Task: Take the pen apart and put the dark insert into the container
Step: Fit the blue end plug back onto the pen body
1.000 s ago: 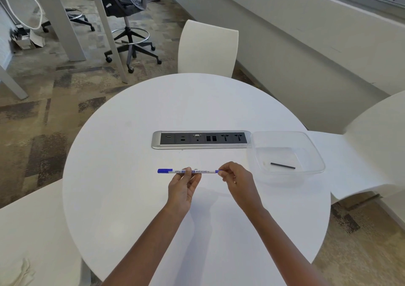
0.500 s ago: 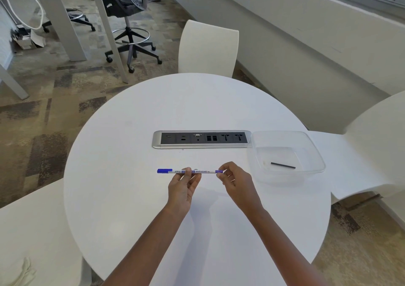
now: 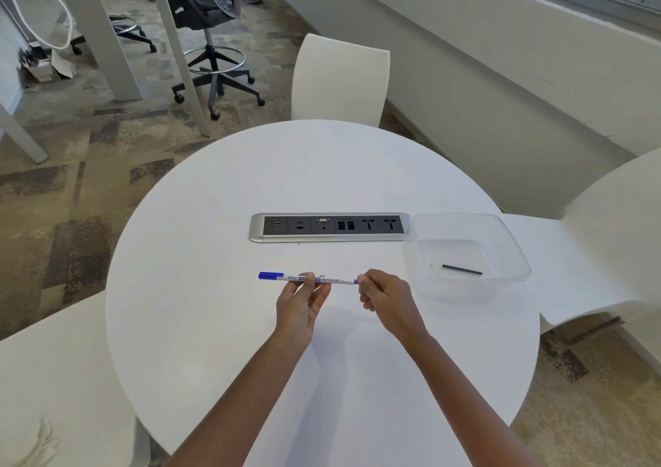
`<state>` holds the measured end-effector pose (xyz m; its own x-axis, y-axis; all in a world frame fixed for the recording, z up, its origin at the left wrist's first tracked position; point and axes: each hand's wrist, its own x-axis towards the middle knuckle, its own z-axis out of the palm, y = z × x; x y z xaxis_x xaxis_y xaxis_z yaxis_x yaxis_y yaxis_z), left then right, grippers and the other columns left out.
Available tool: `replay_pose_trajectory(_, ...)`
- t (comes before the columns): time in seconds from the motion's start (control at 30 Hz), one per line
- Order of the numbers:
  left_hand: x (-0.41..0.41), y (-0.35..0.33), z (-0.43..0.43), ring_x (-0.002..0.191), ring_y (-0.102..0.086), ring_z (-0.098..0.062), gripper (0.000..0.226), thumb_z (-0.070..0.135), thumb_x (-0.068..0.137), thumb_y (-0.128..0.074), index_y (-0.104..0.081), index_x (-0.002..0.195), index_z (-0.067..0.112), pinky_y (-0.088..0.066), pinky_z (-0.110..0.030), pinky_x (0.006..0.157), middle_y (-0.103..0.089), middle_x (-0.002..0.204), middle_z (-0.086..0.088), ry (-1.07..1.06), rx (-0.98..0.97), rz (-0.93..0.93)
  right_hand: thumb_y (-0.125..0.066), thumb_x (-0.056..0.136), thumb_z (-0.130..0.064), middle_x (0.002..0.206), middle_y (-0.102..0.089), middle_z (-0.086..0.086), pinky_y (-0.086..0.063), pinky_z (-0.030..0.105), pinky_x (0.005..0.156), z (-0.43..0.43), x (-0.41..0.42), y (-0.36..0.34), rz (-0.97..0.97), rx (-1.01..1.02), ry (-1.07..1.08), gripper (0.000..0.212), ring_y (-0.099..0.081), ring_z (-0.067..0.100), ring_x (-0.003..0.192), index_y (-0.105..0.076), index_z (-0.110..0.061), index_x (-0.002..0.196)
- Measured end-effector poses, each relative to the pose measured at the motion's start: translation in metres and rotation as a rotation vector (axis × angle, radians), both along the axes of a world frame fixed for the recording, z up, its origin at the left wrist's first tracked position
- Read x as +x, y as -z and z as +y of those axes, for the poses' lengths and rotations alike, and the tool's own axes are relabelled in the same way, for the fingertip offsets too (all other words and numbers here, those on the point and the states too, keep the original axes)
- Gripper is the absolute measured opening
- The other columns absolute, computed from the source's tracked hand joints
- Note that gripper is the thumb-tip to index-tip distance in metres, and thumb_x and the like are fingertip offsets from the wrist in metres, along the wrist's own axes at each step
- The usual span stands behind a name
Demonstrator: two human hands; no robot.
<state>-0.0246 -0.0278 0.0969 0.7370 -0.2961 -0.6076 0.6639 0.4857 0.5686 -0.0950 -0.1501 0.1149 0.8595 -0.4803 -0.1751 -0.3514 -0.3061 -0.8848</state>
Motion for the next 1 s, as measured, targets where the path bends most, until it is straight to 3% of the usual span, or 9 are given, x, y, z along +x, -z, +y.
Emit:
replay_pose_trajectory(0.07, 0.0004, 0.0004, 0.0005, 0.071, -0.063, -0.018, 0.015, 0.003, 0.094, -0.048, -0.055, 0.081, 0.005, -0.055, -0.029, 0.078, -0.058, 0.081, -0.010, -0.004, 0.005, -0.001, -0.045, 0.093, -0.015, 0.060, -0.054, -0.003, -0.042, 0.010, 0.051, 0.0018, -0.0012, 0.0002, -0.002, 0.005, 0.003, 0.031, -0.050, 0.013, 0.056, -0.056, -0.023, 0.065)
replay_pose_trajectory(0.2, 0.0007, 0.0000, 0.0002, 0.055, -0.068, -0.012, 0.015, 0.002, 0.094, -0.049, -0.056, 0.080, 0.004, -0.055, -0.028, 0.075, -0.059, 0.080, -0.010, -0.013, 0.004, 0.009, -0.051, 0.090, -0.017, 0.072, -0.063, 0.008, -0.048, 0.032, 0.065, 0.0037, -0.0067, 0.0027, -0.038, -0.199, -0.042, 0.008, -0.059, 0.024, 0.071, -0.057, -0.014, 0.086)
replay_pose_trajectory(0.3, -0.0005, -0.0010, -0.0002, 0.068, -0.064, -0.016, 0.016, 0.003, 0.094, -0.048, -0.056, 0.080, 0.005, -0.047, -0.034, 0.089, -0.060, 0.081, -0.010, 0.001, 0.019, 0.014, -0.052, 0.090, -0.014, 0.079, -0.062, 0.007, -0.043, 0.031, 0.063, 0.0032, -0.0091, 0.0036, -0.076, -0.369, -0.084, 0.007, -0.054, 0.024, 0.071, -0.058, -0.010, 0.089)
replay_pose_trajectory(0.4, -0.0019, -0.0015, -0.0005, 0.076, -0.060, -0.019, 0.016, 0.003, 0.094, -0.047, -0.055, 0.080, 0.005, -0.044, -0.036, 0.090, -0.059, 0.083, -0.010, 0.015, 0.017, 0.010, -0.050, 0.090, -0.013, 0.074, -0.055, 0.003, -0.038, 0.030, 0.060, 0.0009, -0.0082, 0.0023, -0.071, -0.440, -0.108, 0.011, -0.048, 0.022, 0.066, -0.059, -0.008, 0.086)
replay_pose_trajectory(0.57, -0.0041, -0.0027, -0.0024, 0.076, -0.059, -0.017, 0.017, 0.002, 0.095, -0.046, -0.053, 0.080, 0.005, -0.043, -0.035, 0.090, -0.058, 0.082, -0.009, 0.026, 0.018, -0.015, -0.047, 0.090, -0.011, 0.066, -0.058, 0.012, -0.040, 0.034, 0.061, -0.0002, -0.0051, 0.0007, -0.011, -0.284, -0.056, 0.024, -0.050, 0.025, 0.064, -0.061, -0.005, 0.072)
replay_pose_trajectory(0.7, -0.0036, -0.0026, -0.0021, 0.076, -0.059, -0.017, 0.016, 0.003, 0.095, -0.046, -0.053, 0.080, 0.006, -0.047, -0.028, 0.087, -0.057, 0.082, -0.009, 0.039, 0.032, -0.032, -0.045, 0.093, -0.014, 0.053, -0.049, -0.001, -0.038, 0.013, 0.046, 0.0009, -0.0020, -0.0010, 0.023, 0.077, 0.012, 0.039, -0.043, 0.015, 0.050, -0.053, -0.021, 0.056)
replay_pose_trajectory(0.77, -0.0028, -0.0025, -0.0020, 0.076, -0.059, -0.017, 0.017, 0.003, 0.095, -0.047, -0.053, 0.080, 0.006, -0.047, -0.030, 0.090, -0.057, 0.082, -0.009, 0.029, 0.025, -0.030, -0.044, 0.094, -0.018, 0.055, -0.051, -0.003, -0.040, 0.013, 0.049, 0.0013, -0.0029, 0.0008, 0.029, 0.039, 0.007, 0.034, -0.046, 0.013, 0.051, -0.055, -0.022, 0.062)
replay_pose_trajectory(0.9, -0.0014, -0.0030, -0.0021, 0.077, -0.059, -0.018, 0.017, 0.002, 0.095, -0.046, -0.053, 0.080, 0.005, -0.044, -0.035, 0.093, -0.057, 0.084, -0.010, 0.015, 0.022, -0.021, -0.050, 0.090, -0.018, 0.067, -0.060, 0.005, -0.049, 0.036, 0.067, 0.0019, -0.0079, 0.0052, -0.017, -0.152, -0.032, 0.008, -0.059, 0.024, 0.069, -0.057, -0.017, 0.086)
replay_pose_trajectory(1.0, -0.0013, -0.0031, -0.0014, 0.076, -0.059, -0.017, 0.016, 0.002, 0.095, -0.047, -0.054, 0.080, 0.005, -0.044, -0.035, 0.091, -0.058, 0.083, -0.010, 0.017, 0.030, -0.017, -0.050, 0.090, -0.013, 0.077, -0.060, 0.005, -0.049, 0.038, 0.070, 0.0019, -0.0095, 0.0065, -0.045, -0.302, -0.074, 0.007, -0.058, 0.025, 0.075, -0.058, -0.013, 0.090)
